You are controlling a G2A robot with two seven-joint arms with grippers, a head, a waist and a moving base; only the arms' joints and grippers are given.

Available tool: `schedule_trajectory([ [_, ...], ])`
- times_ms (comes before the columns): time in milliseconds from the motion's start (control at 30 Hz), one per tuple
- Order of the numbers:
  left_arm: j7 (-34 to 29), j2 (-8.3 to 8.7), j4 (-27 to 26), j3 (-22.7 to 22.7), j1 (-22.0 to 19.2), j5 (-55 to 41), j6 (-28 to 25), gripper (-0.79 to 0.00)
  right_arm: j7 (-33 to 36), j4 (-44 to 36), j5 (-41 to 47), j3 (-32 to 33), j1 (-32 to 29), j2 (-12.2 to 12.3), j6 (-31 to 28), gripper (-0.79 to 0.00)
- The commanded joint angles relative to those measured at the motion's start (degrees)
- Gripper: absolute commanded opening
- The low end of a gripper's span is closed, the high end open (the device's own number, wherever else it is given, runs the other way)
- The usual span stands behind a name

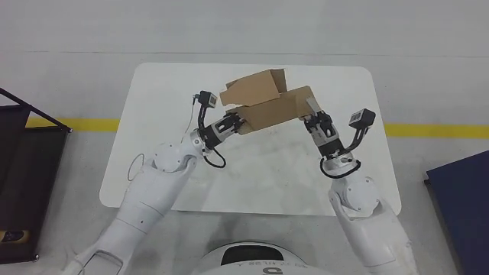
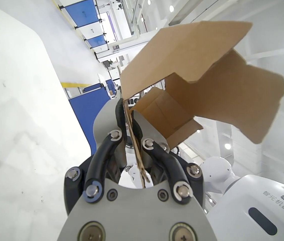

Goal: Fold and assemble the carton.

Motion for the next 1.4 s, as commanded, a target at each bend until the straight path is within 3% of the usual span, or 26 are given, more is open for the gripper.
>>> schedule_trajectory([
  [0,-0.3,0.28,0.2,-0.6,-0.3,3.6,-0.4,-0.785,0.6,-0.1,0.5,0.5,-0.2,0.0,-0.3,-0.440],
  [333,-0.9,1.11,-2.0,-3.2,0.0,6.3,-2.1,-0.785,-4.2,0.3,0.2,7.1,-0.8,0.3,-0.8,-0.437],
  [533,-2.8,1.42,-2.3,-3.7,-0.1,6.1,-2.2,-0.785,-5.7,-3.5,-1.1,10.3,-1.6,0.4,-2.1,-0.434],
  [667,-5.0,1.59,-2.5,-3.3,-0.3,6.1,-2.6,-0.785,3.6,-5.5,0.1,9.0,-0.9,0.7,-0.5,-0.468],
  [867,-7.7,1.89,-2.9,-3.1,-0.6,6.6,-3.0,-0.785,18.9,1.0,-3.6,4.8,6.1,1.3,5.6,-0.477],
  [1133,-10.7,2.44,-3.5,-3.2,-0.3,6.8,-2.3,-0.785,24.7,4.2,-0.9,3.3,9.6,1.4,5.9,-0.462],
  [1367,-11.3,2.76,-3.3,-3.3,-0.3,6.9,-1.8,-0.785,35.2,5.7,5.8,3.7,11.4,1.9,8.7,-0.480],
])
